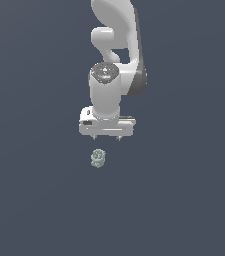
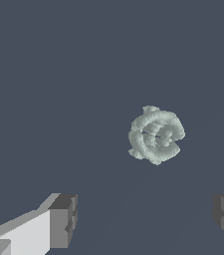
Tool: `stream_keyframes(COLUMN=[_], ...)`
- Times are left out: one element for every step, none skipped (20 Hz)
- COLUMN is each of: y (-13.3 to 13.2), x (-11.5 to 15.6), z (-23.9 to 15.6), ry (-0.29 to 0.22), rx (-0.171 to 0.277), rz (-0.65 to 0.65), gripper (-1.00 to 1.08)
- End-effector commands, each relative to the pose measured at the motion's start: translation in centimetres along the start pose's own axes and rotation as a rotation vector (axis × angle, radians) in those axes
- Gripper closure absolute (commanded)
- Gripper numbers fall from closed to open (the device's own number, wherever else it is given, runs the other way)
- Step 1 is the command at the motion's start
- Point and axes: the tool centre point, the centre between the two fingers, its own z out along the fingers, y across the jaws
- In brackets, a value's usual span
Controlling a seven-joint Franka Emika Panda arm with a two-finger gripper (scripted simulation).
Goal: Pick up the object and move it to a goal position.
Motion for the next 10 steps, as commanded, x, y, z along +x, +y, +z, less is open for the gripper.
stream_keyframes(y=[0.0,0.0,-0.1,-0.1,-0.2,-0.4,-0.5,-0.6,-0.7,-0.8], x=[0.0,0.0,0.2,0.4,0.7,1.1,1.5,1.7,1.9,1.9], z=[0.0,-0.1,-0.2,-0.5,-0.9,-1.5,-2.0,-2.4,-2.7,-2.9], ry=[0.0,0.002,0.006,0.014,0.026,0.04,0.052,0.062,0.069,0.072], rx=[0.0,0.0,0.001,0.001,0.003,0.004,0.006,0.007,0.008,0.008], rz=[0.0,0.001,0.002,0.005,0.009,0.013,0.016,0.017,0.017,0.016], gripper=[-0.92,-0.92,-0.92,-0.92,-0.92,-0.92,-0.92,-0.92,-0.92,-0.92])
